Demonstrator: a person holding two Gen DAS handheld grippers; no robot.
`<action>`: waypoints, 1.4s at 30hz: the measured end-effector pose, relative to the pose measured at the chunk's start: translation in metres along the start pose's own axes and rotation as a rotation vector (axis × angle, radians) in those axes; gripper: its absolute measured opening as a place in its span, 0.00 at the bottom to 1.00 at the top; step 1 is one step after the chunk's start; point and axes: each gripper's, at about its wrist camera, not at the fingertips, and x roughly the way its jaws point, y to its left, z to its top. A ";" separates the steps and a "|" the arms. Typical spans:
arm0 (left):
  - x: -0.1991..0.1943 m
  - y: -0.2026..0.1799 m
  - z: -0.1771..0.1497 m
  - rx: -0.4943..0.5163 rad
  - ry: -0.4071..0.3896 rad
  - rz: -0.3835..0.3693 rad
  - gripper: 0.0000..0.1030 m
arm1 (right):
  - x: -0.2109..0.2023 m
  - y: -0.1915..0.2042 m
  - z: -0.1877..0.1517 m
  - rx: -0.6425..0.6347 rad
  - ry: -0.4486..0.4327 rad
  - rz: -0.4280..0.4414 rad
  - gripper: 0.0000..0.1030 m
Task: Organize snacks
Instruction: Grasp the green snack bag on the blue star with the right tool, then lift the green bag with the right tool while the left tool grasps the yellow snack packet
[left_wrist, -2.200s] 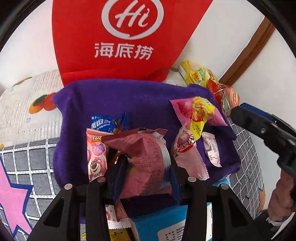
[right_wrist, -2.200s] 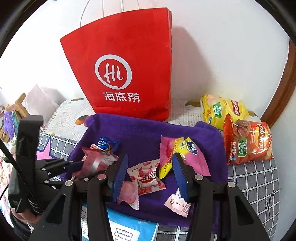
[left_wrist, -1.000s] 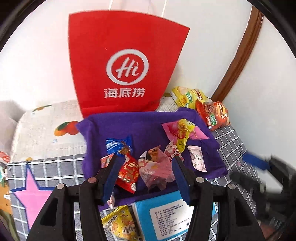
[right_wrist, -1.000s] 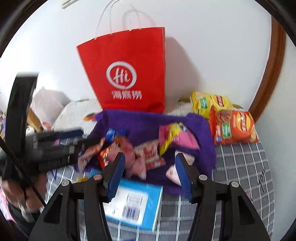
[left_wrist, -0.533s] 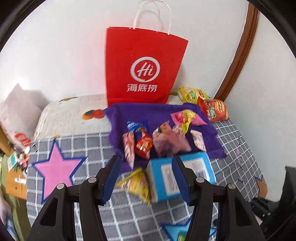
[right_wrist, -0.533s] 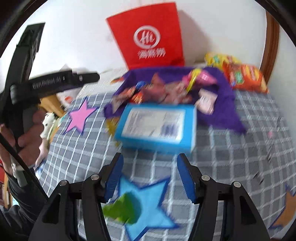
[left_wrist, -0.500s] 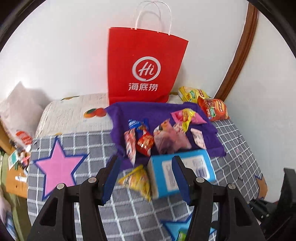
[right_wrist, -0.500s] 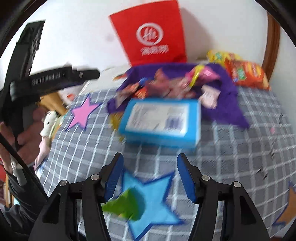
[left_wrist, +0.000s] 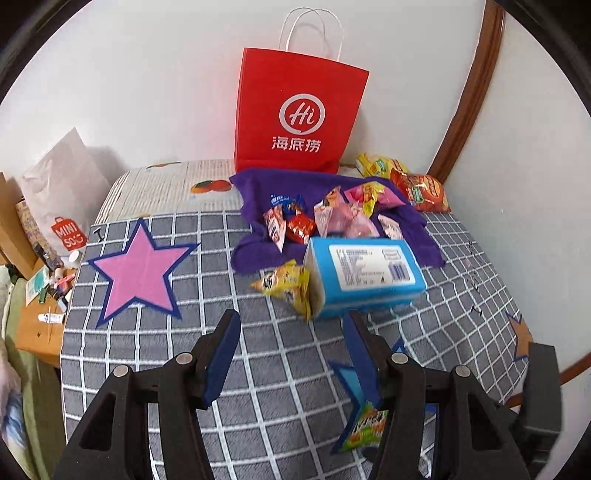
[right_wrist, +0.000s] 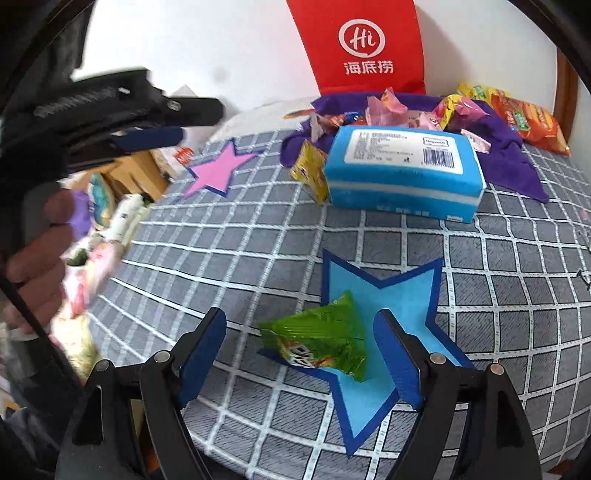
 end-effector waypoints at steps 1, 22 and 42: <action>0.000 0.001 -0.002 0.000 0.003 0.002 0.54 | 0.003 0.000 -0.002 -0.002 -0.002 -0.019 0.79; 0.051 0.010 -0.010 -0.028 0.090 0.000 0.54 | 0.021 -0.031 0.004 0.002 -0.017 -0.085 0.58; 0.131 0.006 0.031 -0.056 0.146 -0.037 0.54 | -0.009 -0.130 0.047 0.146 -0.095 -0.216 0.58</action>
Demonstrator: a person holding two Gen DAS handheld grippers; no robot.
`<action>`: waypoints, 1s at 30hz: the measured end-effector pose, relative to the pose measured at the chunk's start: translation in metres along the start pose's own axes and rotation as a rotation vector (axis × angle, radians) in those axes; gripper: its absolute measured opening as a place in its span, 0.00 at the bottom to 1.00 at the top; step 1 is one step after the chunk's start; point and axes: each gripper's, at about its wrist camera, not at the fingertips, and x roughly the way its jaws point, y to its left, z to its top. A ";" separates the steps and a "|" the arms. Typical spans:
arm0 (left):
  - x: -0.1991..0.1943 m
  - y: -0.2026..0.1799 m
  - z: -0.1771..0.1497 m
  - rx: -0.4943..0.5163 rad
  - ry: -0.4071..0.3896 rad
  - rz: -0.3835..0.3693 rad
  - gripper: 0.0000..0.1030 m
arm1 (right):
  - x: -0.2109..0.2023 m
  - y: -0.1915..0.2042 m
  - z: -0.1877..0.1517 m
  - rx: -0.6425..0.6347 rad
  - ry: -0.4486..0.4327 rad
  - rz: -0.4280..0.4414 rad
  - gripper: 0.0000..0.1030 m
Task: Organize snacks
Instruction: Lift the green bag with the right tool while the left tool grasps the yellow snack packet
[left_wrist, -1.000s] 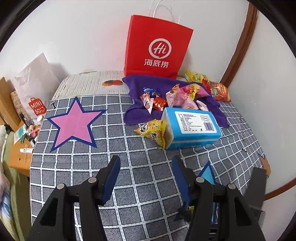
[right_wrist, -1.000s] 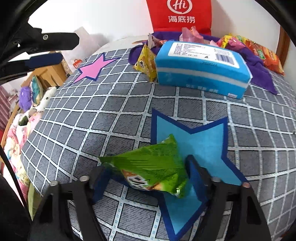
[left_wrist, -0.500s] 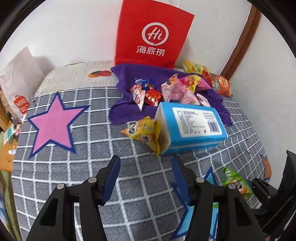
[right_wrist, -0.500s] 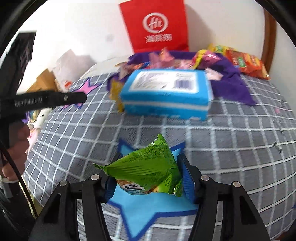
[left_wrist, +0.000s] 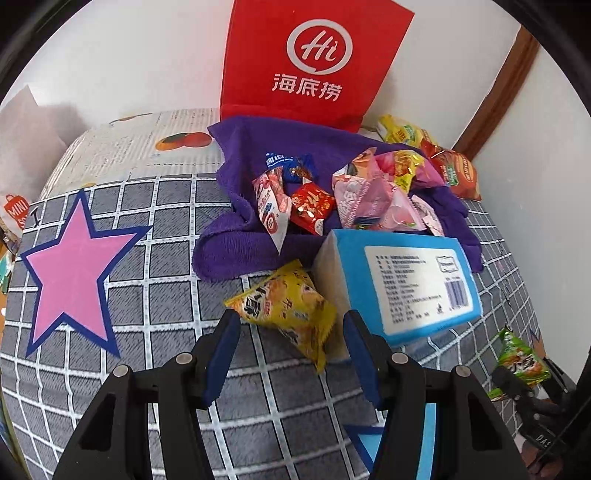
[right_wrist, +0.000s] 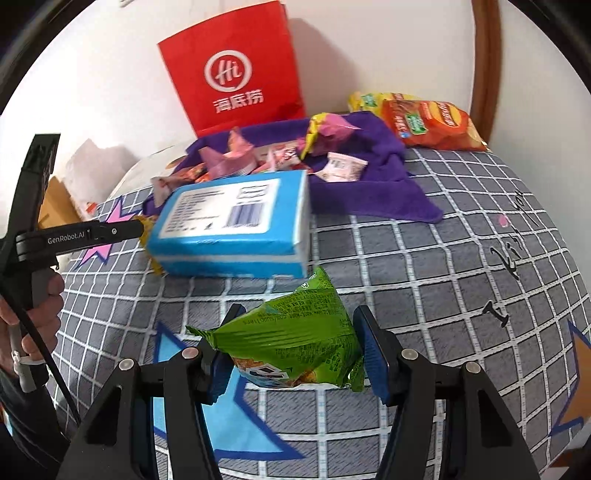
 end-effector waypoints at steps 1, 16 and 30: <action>0.002 0.001 0.001 0.001 0.006 0.005 0.54 | 0.001 -0.002 0.001 0.002 0.000 -0.004 0.58; 0.008 0.013 -0.001 0.016 0.021 0.012 0.54 | 0.005 -0.002 0.007 0.015 -0.001 0.000 0.58; 0.045 0.004 -0.002 0.042 0.062 0.039 0.35 | 0.002 -0.010 0.016 0.015 -0.018 -0.014 0.58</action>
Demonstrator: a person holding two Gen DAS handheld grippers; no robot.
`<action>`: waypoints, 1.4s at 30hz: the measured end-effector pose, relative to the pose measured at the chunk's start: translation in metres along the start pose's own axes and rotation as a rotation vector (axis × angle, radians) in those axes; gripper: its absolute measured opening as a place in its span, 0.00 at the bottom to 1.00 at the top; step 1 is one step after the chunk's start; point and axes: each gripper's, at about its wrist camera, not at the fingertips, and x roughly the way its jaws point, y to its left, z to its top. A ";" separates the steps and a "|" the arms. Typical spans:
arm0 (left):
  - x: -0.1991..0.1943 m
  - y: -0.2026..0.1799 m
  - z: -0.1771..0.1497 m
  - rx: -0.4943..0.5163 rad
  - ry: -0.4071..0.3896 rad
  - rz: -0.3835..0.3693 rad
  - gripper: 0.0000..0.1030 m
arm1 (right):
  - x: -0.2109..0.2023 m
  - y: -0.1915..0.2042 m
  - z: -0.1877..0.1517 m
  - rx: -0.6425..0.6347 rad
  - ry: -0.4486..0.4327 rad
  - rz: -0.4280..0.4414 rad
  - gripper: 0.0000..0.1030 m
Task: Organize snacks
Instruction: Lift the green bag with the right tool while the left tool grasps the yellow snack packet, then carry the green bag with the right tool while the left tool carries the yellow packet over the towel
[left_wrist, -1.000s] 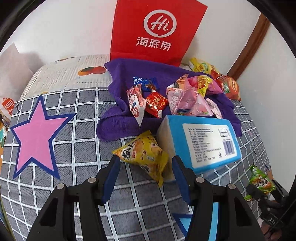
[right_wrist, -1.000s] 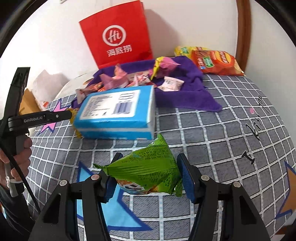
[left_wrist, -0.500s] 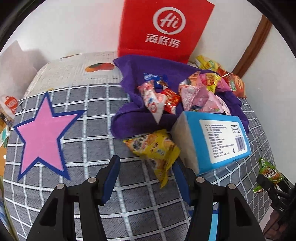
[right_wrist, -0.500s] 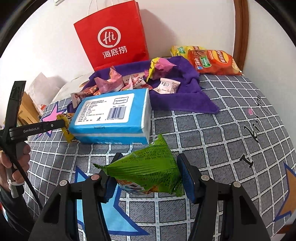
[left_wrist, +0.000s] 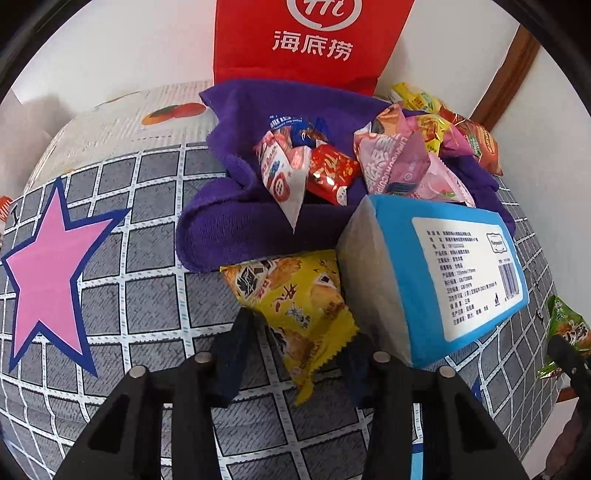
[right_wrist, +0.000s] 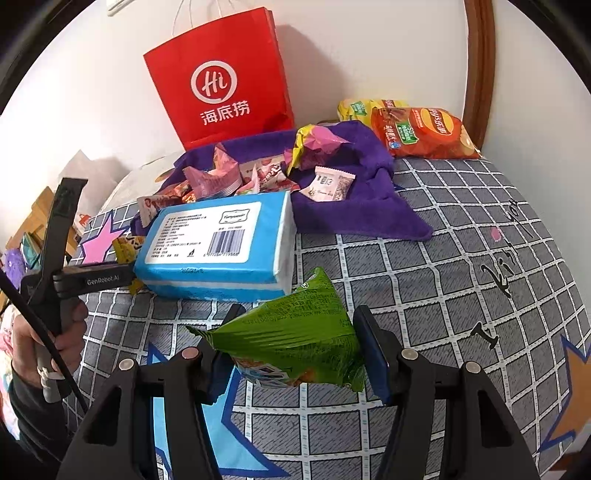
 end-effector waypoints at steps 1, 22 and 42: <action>-0.001 0.000 0.000 0.004 0.002 -0.002 0.30 | 0.000 -0.001 0.001 0.001 -0.001 0.000 0.58; -0.091 0.006 0.004 -0.023 -0.135 -0.050 0.27 | -0.038 0.022 0.057 -0.035 -0.121 0.038 0.58; -0.099 -0.010 0.085 0.005 -0.193 -0.049 0.27 | -0.006 0.062 0.155 -0.112 -0.113 0.095 0.57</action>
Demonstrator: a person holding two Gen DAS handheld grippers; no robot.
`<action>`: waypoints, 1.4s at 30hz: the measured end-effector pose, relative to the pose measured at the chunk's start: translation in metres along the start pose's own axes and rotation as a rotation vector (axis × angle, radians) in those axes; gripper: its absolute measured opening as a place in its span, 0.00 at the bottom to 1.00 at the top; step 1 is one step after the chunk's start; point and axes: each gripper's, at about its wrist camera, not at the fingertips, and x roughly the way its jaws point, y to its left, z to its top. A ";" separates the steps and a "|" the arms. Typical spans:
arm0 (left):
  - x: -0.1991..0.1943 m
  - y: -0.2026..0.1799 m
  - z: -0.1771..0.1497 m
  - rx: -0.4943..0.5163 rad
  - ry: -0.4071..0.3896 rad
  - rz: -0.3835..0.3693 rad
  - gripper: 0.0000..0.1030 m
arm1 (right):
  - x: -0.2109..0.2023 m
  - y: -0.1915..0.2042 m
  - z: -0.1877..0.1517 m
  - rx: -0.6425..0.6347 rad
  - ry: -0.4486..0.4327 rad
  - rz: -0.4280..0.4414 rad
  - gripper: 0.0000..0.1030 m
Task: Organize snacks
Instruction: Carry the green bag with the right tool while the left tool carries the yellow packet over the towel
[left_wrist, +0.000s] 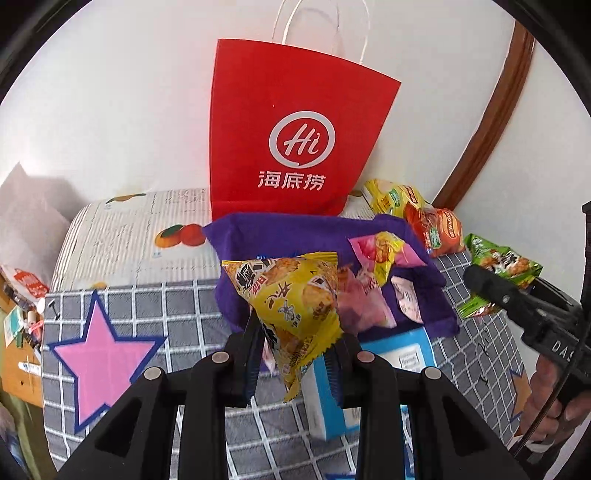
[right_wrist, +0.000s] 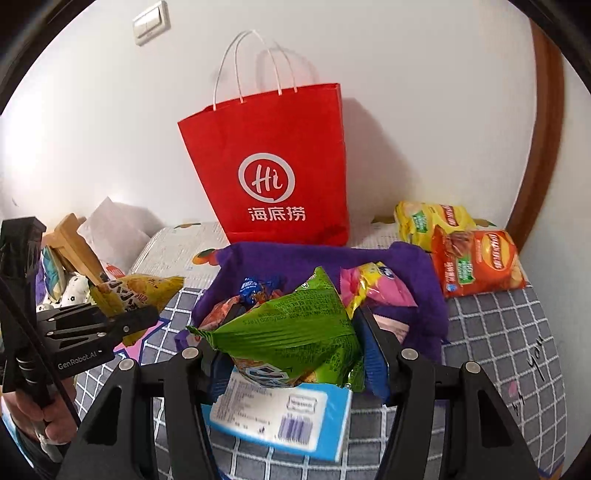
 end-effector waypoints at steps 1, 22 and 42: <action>0.003 0.000 0.003 0.001 0.000 0.000 0.27 | 0.005 -0.001 0.003 0.002 0.006 0.004 0.57; 0.078 0.017 0.037 -0.028 0.049 -0.024 0.27 | 0.085 -0.012 0.043 0.011 0.040 0.031 0.57; 0.096 0.025 0.029 -0.052 0.084 -0.011 0.27 | 0.098 -0.034 0.038 0.036 0.062 -0.013 0.58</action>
